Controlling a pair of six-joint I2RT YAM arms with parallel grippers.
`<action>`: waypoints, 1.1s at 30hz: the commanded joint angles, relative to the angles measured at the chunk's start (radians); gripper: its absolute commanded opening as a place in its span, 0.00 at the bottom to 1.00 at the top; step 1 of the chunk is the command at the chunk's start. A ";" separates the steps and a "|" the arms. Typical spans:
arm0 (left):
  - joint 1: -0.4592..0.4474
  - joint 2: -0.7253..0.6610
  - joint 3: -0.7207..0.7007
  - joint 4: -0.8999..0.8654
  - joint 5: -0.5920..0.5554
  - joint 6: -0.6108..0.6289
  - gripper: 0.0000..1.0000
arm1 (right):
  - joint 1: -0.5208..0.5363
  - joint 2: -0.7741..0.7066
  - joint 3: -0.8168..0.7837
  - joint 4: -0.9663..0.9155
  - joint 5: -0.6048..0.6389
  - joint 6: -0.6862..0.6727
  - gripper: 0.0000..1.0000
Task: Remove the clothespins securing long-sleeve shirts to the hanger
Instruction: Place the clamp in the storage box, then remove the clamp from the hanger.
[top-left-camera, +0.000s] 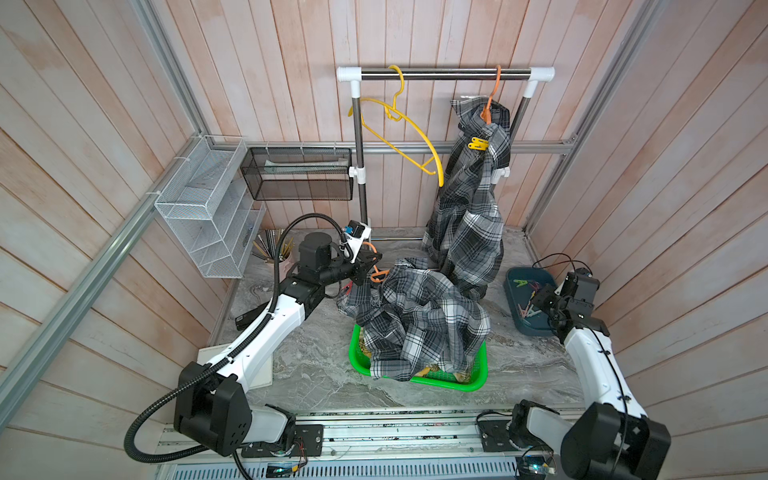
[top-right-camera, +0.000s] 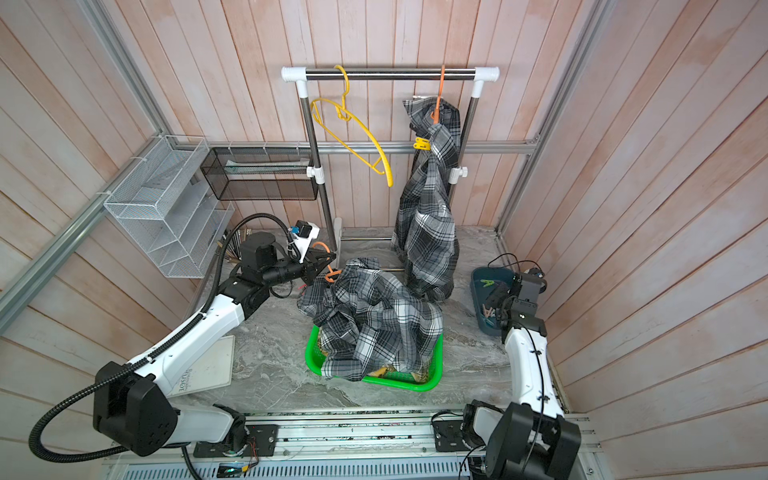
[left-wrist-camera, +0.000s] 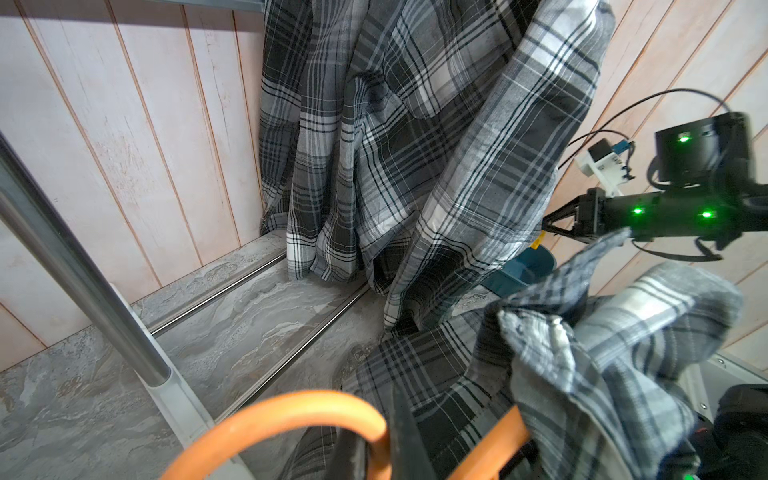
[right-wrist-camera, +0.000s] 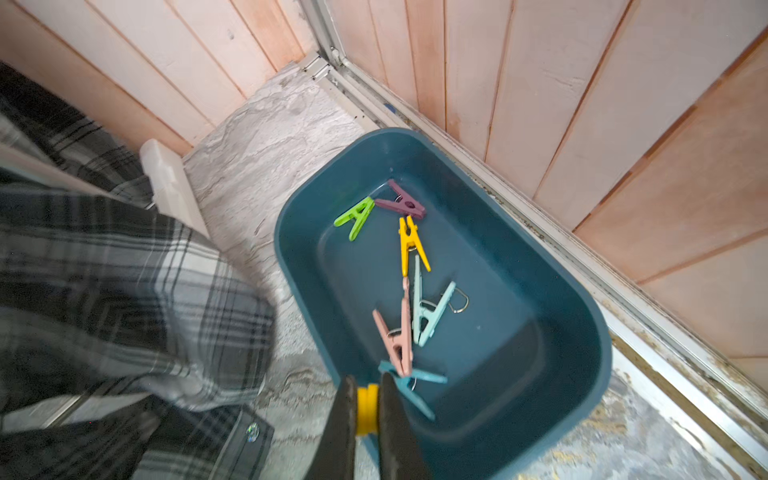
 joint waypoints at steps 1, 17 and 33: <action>0.006 -0.028 -0.017 0.024 0.007 0.005 0.00 | -0.031 0.095 0.006 0.156 0.010 0.048 0.05; 0.006 -0.024 -0.020 0.021 0.000 0.011 0.00 | -0.029 -0.289 0.154 0.051 -0.256 0.028 0.60; 0.006 -0.021 -0.019 0.018 -0.004 0.016 0.00 | 0.763 -0.157 0.487 -0.294 -0.514 -0.322 0.66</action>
